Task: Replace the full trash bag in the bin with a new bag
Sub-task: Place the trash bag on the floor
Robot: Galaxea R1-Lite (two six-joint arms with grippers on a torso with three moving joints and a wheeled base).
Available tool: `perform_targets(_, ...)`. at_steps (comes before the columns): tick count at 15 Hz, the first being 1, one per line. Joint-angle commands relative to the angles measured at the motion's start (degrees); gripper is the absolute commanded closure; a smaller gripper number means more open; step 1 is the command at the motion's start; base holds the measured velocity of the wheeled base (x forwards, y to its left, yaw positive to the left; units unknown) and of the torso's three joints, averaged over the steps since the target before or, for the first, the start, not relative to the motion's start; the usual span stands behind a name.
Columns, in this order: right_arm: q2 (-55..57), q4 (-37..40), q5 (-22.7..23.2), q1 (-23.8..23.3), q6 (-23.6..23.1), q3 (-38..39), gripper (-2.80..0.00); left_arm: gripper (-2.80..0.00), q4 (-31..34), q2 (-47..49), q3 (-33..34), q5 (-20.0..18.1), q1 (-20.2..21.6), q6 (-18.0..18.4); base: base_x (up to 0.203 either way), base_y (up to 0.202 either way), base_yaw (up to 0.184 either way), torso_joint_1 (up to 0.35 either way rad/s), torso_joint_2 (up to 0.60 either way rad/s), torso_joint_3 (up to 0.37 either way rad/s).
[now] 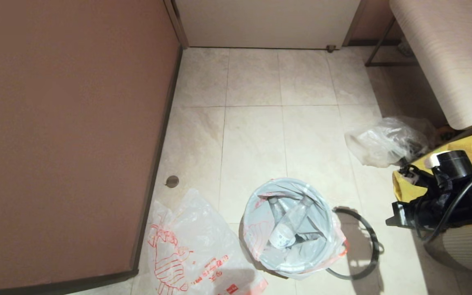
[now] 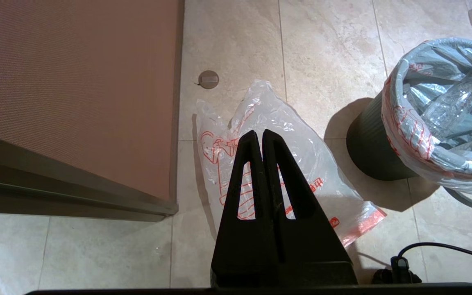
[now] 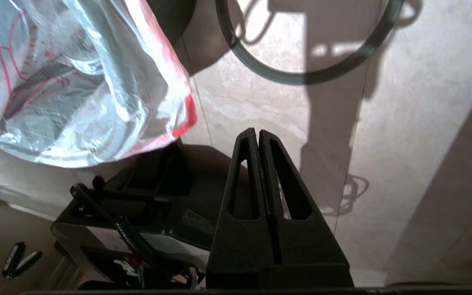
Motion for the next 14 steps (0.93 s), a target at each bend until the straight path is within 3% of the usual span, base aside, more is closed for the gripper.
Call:
perform_targets(1, -0.3, 0.0, 0.1, 0.5, 0.1, 1.8, 0.0, 0.0, 0.0, 0.0, 0.0, 0.0, 0.0, 0.0, 0.0, 0.0, 0.0, 0.0, 0.0, 0.0)
perform_targets(6, 2.7, -0.1, -1.3, 6.8, 4.6, 5.7, 0.0, 0.0, 0.0, 0.0, 0.0, 0.0, 0.0, 0.0, 0.0, 0.0, 0.0, 0.0, 0.0, 0.0)
perform_targets(9, 8.4, -3.5, -2.2, 6.8, 4.2, 7.4, 0.0, 0.0, 0.0, 0.0, 0.0, 0.0, 0.0, 0.0, 0.0, 0.0, 0.0, 0.0, 0.0, 0.0)
perform_targets(11, 9.9, -3.8, -5.5, 6.6, 3.4, 7.7, 0.0, 0.0, 0.0, 0.0, 0.0, 0.0, 0.0, 0.0, 0.0, 0.0, 0.0, 0.0, 0.0, 0.0)
perform_targets(12, 11.7, -3.7, -5.8, 7.4, 3.6, 7.7, -2.8, 0.0, 0.0, 0.0, 0.0, 0.0, 0.0, 0.0, 0.0, 0.0, 0.0, 0.0, 0.0, 0.0)
perform_targets(14, 13.1, -3.4, -6.3, 9.8, 10.6, 6.2, -2.8, 0.0, 0.0, 0.0, 0.0, 0.0, 0.0, 0.0, 0.0, 0.0, 0.0, 0.0, 0.0, 0.0)
